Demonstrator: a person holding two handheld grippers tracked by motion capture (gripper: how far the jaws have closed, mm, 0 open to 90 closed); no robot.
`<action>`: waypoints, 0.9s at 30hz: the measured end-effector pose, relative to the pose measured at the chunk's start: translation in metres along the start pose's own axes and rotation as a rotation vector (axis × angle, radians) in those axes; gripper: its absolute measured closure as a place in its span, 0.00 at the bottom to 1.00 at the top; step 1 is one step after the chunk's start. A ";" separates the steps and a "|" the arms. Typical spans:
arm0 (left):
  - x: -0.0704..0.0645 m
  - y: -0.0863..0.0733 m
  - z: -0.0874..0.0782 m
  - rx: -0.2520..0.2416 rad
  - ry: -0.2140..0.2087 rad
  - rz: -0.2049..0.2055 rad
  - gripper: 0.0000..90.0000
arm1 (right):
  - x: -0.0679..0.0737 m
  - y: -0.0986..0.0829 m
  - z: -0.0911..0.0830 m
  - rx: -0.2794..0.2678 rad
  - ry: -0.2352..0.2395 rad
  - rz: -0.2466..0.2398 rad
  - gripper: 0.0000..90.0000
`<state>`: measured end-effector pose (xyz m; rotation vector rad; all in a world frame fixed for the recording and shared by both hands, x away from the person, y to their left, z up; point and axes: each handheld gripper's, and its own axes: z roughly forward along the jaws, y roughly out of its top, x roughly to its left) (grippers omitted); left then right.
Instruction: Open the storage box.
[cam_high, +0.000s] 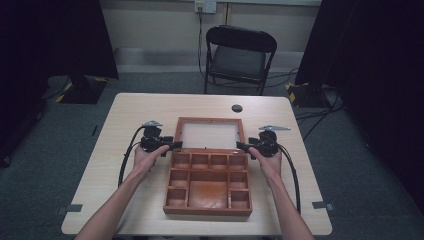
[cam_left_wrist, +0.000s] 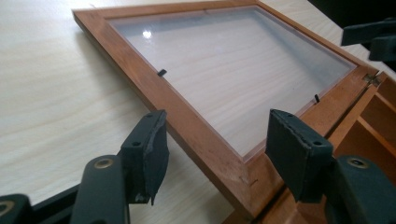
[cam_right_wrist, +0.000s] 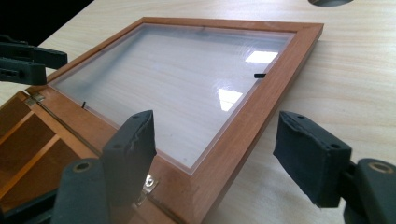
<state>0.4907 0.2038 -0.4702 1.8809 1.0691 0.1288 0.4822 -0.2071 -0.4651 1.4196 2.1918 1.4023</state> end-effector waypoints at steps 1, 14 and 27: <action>-0.001 0.000 -0.003 -0.005 -0.007 0.002 0.43 | 0.001 0.000 -0.002 -0.003 0.000 -0.006 0.32; -0.012 -0.005 -0.035 0.003 -0.011 0.055 0.38 | 0.002 -0.013 -0.052 -0.022 -0.046 -0.030 0.28; -0.017 -0.030 -0.060 0.054 0.049 0.095 0.31 | 0.007 -0.037 -0.097 -0.009 -0.082 -0.039 0.25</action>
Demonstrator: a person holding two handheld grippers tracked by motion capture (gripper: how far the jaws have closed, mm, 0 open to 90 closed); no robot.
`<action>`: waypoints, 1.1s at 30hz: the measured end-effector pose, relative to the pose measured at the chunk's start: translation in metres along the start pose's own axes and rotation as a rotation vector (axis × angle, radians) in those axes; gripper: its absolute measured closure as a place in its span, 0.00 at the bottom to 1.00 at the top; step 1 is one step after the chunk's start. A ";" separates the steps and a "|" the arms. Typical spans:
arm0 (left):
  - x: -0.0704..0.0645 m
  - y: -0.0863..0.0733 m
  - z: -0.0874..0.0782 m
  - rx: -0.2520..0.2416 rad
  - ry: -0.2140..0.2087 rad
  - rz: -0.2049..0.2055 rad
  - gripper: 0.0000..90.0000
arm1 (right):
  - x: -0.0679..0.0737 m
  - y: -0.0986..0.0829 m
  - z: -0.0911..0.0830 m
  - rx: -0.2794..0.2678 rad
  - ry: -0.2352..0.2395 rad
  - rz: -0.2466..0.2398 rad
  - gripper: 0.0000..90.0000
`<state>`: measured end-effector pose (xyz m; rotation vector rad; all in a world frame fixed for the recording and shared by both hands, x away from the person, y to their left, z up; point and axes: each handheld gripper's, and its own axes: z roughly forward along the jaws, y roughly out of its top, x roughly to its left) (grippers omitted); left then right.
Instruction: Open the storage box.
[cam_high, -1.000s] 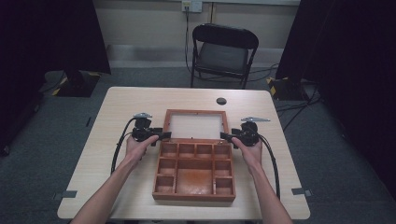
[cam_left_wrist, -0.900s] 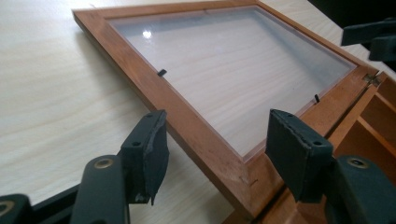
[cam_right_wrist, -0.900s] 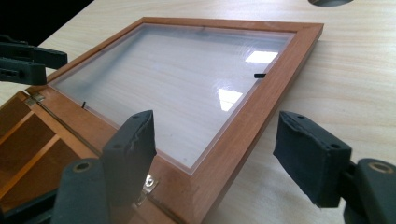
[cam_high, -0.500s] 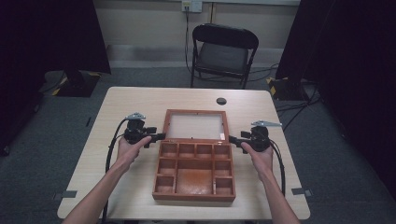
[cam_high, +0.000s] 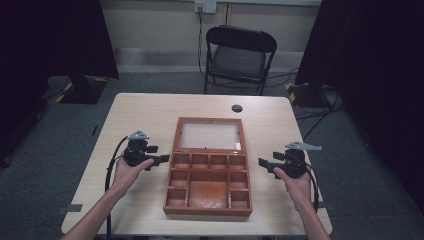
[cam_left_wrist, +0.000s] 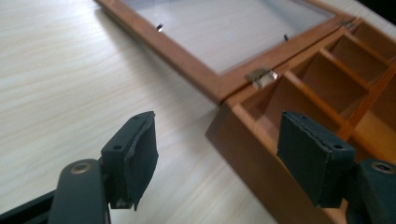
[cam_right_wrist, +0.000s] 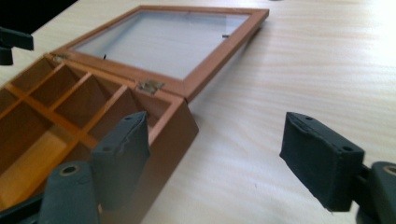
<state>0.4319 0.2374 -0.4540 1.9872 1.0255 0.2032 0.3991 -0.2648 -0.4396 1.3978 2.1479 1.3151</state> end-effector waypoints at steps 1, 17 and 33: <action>0.001 -0.004 -0.003 0.001 0.011 -0.007 0.30 | 0.000 -0.002 -0.002 -0.001 -0.003 -0.002 0.25; 0.013 -0.050 -0.041 0.102 0.143 0.001 0.28 | -0.003 -0.049 -0.020 0.139 -0.085 -0.010 0.18; 0.014 -0.079 -0.032 0.095 0.309 0.035 0.16 | 0.000 -0.077 -0.005 0.162 -0.241 -0.125 0.10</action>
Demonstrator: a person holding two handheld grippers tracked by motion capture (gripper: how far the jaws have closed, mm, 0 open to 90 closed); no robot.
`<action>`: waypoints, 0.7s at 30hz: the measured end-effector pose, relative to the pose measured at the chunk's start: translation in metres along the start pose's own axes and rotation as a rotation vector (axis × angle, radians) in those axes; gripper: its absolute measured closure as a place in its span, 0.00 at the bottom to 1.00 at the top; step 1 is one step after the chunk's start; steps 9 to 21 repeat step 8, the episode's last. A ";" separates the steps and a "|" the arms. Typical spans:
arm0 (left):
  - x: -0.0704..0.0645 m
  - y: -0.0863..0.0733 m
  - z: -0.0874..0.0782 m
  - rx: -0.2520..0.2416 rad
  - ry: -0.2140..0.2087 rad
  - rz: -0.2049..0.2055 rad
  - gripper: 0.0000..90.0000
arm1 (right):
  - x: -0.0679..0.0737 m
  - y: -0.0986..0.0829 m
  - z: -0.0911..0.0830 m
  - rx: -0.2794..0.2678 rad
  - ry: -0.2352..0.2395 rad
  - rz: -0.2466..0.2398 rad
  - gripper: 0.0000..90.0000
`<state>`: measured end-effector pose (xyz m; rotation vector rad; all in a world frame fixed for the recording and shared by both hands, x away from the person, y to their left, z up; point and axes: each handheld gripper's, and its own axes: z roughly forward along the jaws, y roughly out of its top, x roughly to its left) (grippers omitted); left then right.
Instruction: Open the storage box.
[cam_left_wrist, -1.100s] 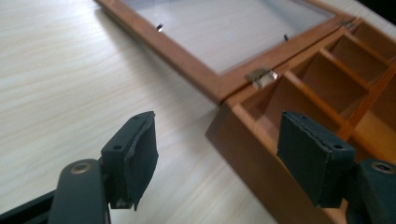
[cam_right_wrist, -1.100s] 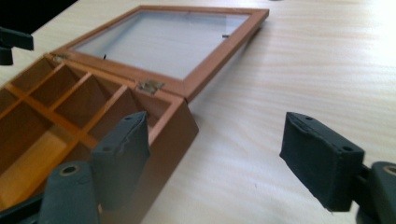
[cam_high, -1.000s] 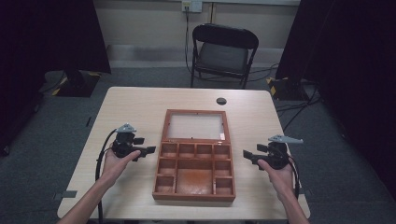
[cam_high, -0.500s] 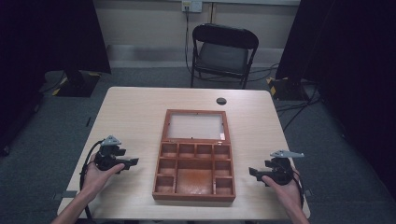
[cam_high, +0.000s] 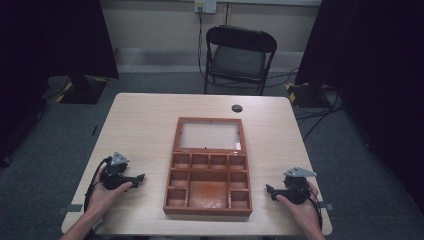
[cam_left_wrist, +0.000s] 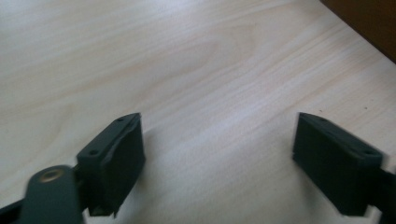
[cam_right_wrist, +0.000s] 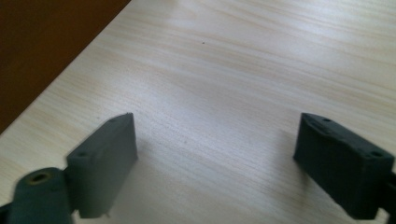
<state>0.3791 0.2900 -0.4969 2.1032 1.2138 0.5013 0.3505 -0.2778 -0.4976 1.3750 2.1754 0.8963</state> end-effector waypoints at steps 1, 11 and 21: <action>0.000 -0.001 0.000 -0.012 -0.004 -0.008 0.16 | 0.000 -0.002 0.001 -0.018 -0.001 0.000 0.09; 0.002 -0.005 0.003 -0.046 0.002 -0.010 0.09 | 0.001 -0.003 0.001 -0.028 -0.003 0.002 0.09; 0.002 -0.005 0.003 -0.046 0.002 -0.010 0.09 | 0.001 -0.003 0.001 -0.028 -0.003 0.002 0.09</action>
